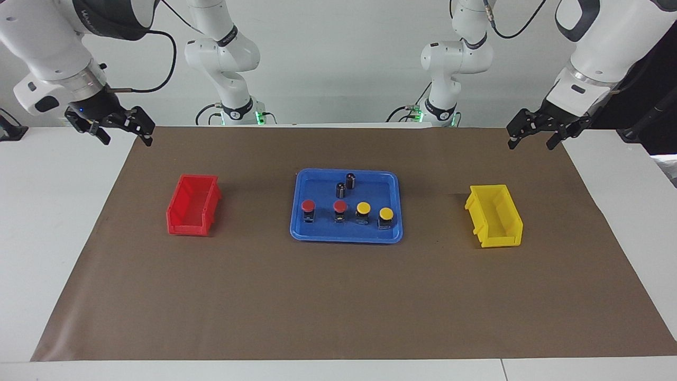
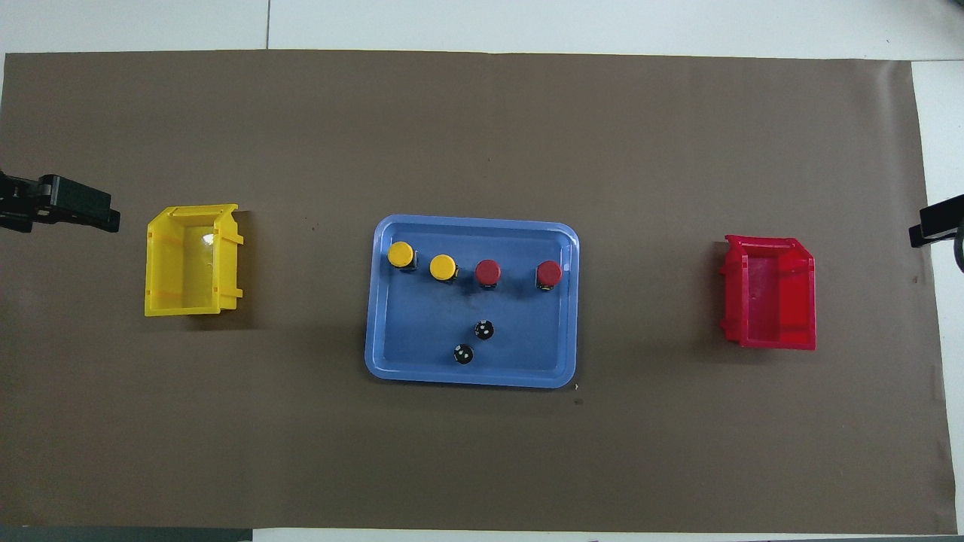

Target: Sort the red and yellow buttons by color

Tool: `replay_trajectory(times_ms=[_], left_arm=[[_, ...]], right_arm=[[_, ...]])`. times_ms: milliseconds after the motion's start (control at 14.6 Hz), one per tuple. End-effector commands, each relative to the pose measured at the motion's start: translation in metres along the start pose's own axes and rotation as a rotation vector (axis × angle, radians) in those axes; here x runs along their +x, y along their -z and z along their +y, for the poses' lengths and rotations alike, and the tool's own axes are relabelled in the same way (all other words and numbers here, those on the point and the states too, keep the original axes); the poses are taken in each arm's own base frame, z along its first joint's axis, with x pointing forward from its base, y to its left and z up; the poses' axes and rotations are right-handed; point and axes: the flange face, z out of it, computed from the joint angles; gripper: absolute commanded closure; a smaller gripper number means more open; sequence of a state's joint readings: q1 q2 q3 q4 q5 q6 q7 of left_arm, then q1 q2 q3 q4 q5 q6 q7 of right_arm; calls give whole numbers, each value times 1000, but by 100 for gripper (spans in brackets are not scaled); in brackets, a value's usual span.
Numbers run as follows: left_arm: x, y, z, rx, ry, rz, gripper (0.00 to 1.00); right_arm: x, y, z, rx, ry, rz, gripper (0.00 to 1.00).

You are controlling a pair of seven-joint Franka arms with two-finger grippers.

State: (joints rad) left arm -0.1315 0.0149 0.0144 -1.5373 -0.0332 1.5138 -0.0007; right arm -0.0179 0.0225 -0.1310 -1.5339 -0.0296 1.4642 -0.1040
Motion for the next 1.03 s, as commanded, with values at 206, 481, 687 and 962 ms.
replay_trajectory(times_ms=[206, 481, 687, 962], left_arm=[[-11, -3, 0, 16, 4, -25, 0], [-11, -1, -10, 15, 19, -18, 0], [-9, 4, -21, 14, 43, 1, 0], [-9, 3, -21, 14, 36, 2, 0]], right_arm=[[-5, 1, 0, 14, 4, 20, 0], [-5, 0, -13, 14, 42, 8, 0], [0, 3, -41, 8, 80, 17, 13], [15, 25, -107, -5, 68, 61, 16]])
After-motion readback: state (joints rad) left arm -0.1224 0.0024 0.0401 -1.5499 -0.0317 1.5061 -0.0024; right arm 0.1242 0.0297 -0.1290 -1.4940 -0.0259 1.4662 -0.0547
